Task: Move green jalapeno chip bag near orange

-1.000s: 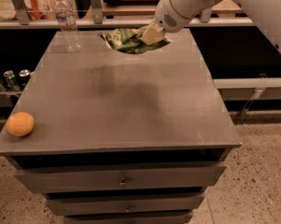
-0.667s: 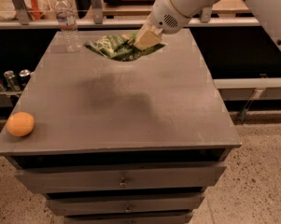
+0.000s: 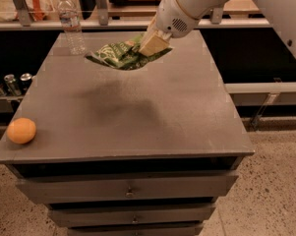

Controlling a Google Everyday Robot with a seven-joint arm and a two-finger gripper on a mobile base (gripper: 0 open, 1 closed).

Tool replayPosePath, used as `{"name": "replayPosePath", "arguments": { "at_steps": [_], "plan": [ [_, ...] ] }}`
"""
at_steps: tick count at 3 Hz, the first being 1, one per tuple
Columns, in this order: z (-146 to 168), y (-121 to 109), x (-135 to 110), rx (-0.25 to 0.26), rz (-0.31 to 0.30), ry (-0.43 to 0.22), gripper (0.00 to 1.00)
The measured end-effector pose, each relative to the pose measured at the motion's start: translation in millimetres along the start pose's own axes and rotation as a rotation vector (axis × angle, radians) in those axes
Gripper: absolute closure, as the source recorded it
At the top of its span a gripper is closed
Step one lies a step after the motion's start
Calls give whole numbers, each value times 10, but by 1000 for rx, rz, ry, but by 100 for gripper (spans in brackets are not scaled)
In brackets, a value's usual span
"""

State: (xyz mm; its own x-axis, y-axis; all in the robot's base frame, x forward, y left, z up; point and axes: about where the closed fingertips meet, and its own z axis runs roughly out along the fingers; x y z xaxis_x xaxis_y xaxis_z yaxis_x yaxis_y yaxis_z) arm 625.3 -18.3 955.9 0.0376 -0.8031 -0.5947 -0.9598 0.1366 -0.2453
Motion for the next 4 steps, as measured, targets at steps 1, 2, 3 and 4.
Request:
{"name": "replayPosePath", "arguments": {
  "at_steps": [1, 2, 3, 4],
  "plan": [
    [149, 266, -144, -97, -110, -20, 100],
    [258, 661, -297, -193, -290, -61, 100],
    [388, 1034, -475, -300, -455, -99, 100],
    [531, 1352, -580, -394, -584, -112, 100]
  ]
}}
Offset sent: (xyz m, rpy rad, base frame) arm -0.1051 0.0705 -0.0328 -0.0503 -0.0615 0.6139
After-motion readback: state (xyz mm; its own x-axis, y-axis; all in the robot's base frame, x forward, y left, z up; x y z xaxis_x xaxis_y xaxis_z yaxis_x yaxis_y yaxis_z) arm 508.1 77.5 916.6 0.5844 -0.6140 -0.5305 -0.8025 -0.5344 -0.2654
